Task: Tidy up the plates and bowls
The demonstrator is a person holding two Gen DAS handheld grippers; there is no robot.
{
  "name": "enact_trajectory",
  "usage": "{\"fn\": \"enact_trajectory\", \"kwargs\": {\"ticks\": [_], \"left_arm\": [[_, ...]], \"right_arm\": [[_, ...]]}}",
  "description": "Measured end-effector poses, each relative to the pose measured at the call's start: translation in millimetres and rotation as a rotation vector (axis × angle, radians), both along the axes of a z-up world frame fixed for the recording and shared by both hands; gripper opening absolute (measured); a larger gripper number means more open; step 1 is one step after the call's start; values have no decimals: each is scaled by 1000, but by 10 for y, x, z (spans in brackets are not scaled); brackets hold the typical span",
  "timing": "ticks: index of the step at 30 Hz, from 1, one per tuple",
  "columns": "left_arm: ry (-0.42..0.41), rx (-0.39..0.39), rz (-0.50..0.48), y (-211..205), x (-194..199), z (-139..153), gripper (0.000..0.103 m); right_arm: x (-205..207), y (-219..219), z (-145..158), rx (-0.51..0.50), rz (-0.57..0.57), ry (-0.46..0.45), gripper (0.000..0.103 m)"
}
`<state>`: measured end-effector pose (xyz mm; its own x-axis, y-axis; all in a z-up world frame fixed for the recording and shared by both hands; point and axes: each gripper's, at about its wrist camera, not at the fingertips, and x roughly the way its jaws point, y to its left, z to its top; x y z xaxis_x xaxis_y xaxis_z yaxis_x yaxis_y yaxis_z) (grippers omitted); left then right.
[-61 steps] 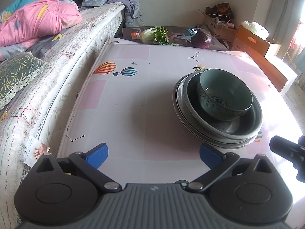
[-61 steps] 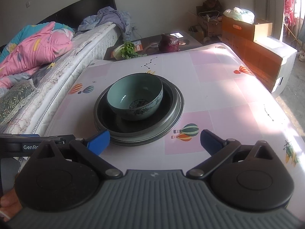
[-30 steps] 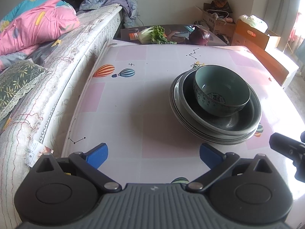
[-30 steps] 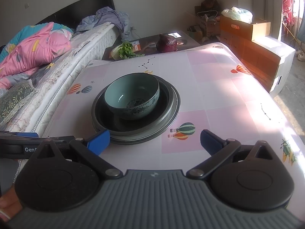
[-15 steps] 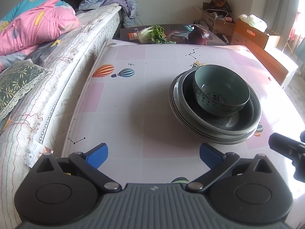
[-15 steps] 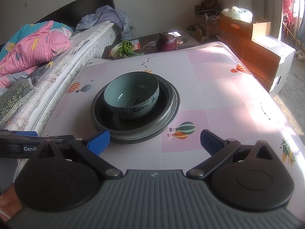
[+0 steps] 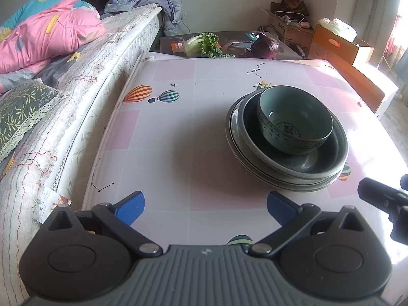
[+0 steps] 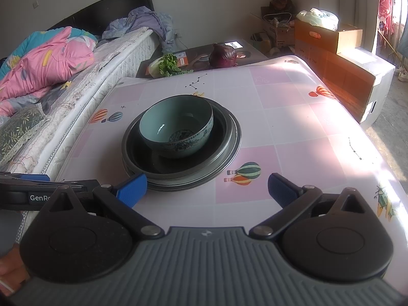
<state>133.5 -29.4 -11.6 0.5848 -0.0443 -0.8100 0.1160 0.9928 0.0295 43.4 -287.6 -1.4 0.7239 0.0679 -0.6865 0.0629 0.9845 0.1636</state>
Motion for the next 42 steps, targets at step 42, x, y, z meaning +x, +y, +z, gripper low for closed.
{"fn": "enact_trajectory", "kwargs": {"ticks": [42], "left_arm": [[13,-11,-8,-8,-34,-4,103]], "right_arm": [[-16,0,-12,-1,4,6,102]]}}
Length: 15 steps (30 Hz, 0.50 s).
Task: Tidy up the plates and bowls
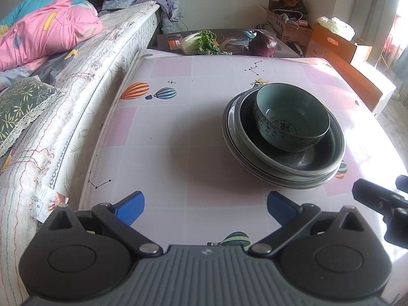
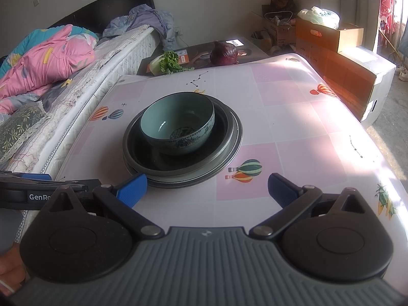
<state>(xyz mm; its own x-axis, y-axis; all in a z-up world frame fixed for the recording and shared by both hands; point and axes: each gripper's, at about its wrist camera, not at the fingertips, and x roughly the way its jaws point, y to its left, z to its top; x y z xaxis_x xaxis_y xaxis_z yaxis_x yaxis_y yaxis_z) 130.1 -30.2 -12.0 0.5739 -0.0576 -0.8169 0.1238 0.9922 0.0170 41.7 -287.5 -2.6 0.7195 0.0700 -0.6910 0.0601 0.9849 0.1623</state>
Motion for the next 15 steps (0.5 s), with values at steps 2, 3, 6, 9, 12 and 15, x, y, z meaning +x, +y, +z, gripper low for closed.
{"fn": "enact_trajectory", "kwargs": {"ticks": [2,3,6,9,12,15], "left_arm": [[0,0,0,2,1,0,103],[0,0,0,2,1,1,103],[0,1,0,-1,-4,1,103],[0,0,0,6,-1,-1,103],[0,0,1,2,-5,2,103],[0,0,0,4,0,6,103]], "right_arm": [[-1,13,-9,-1,2,2,102],[-3,17,-15,-2,4,2,102],[-5,19,-15,-1,4,2,102],[-5,18,-14,-2,4,2,102],[-5,17,-13,-2,4,2,102],[-4,17,-12,-2,4,2,102]]}}
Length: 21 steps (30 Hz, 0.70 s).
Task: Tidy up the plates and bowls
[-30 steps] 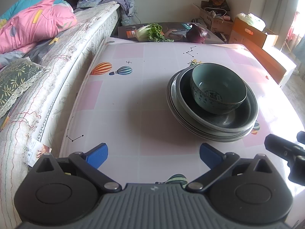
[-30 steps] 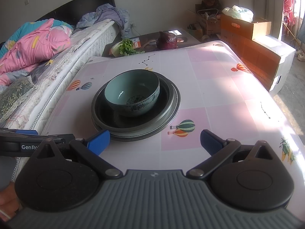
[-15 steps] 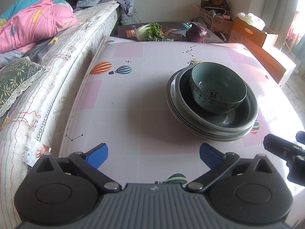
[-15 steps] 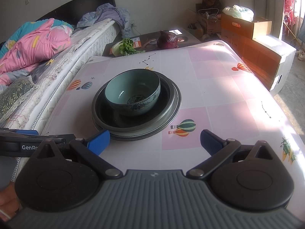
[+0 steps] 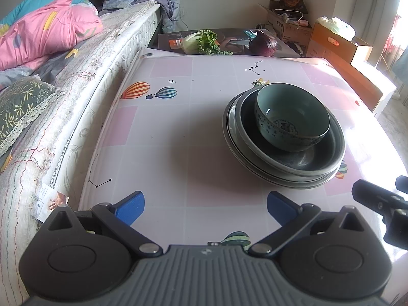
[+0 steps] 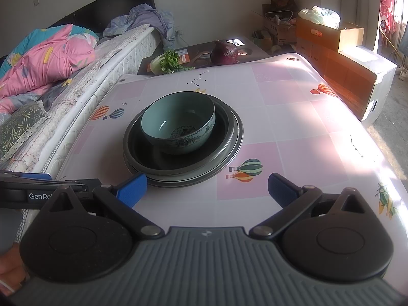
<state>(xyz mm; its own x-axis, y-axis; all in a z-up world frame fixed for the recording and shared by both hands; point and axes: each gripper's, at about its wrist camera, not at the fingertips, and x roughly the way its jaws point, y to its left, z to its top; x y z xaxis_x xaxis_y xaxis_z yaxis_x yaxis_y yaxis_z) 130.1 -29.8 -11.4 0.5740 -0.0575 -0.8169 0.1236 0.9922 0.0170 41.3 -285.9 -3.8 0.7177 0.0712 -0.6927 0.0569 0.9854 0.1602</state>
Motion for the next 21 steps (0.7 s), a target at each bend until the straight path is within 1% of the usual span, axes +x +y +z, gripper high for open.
{"fn": "enact_trajectory", "kwargs": {"ticks": [21], "left_arm": [[3,1,2,13,-6,-11,103]], "right_arm": [[13,-1,34,0,6,3,102]]}}
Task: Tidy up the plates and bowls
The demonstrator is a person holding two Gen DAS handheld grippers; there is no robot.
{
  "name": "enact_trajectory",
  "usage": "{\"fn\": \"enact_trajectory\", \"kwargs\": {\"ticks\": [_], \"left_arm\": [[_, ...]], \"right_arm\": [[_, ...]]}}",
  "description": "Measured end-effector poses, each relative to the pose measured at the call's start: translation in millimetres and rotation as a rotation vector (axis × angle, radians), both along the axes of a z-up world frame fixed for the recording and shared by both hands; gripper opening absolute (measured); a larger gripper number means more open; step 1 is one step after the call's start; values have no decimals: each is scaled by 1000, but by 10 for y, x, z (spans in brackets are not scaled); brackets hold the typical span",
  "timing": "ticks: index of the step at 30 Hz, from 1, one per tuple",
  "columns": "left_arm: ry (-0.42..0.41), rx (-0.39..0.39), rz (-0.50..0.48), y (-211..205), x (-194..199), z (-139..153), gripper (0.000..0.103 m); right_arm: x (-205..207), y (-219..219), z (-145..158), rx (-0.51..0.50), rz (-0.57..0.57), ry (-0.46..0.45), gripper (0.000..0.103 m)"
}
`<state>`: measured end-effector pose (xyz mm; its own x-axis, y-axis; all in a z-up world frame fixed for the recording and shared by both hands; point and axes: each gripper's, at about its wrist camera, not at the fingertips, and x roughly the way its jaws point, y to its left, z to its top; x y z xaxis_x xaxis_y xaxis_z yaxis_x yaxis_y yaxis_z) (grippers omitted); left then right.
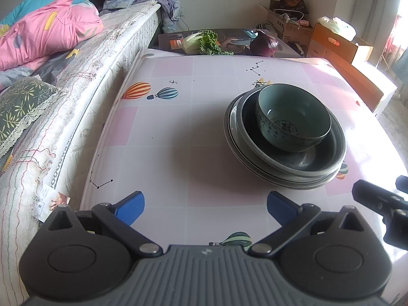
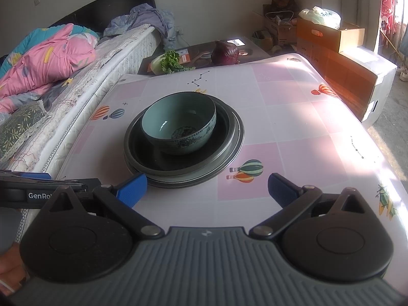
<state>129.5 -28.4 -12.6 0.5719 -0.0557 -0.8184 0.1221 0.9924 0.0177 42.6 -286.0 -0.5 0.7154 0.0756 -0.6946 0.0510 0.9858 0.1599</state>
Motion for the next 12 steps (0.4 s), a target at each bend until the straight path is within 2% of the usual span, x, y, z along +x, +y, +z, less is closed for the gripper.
{"fn": "enact_trajectory", "kwargs": {"ticks": [12], "left_arm": [[-1,0,-3,20,27,24,103]], "right_arm": [[6,-1,-3,0,0,1,102]]}}
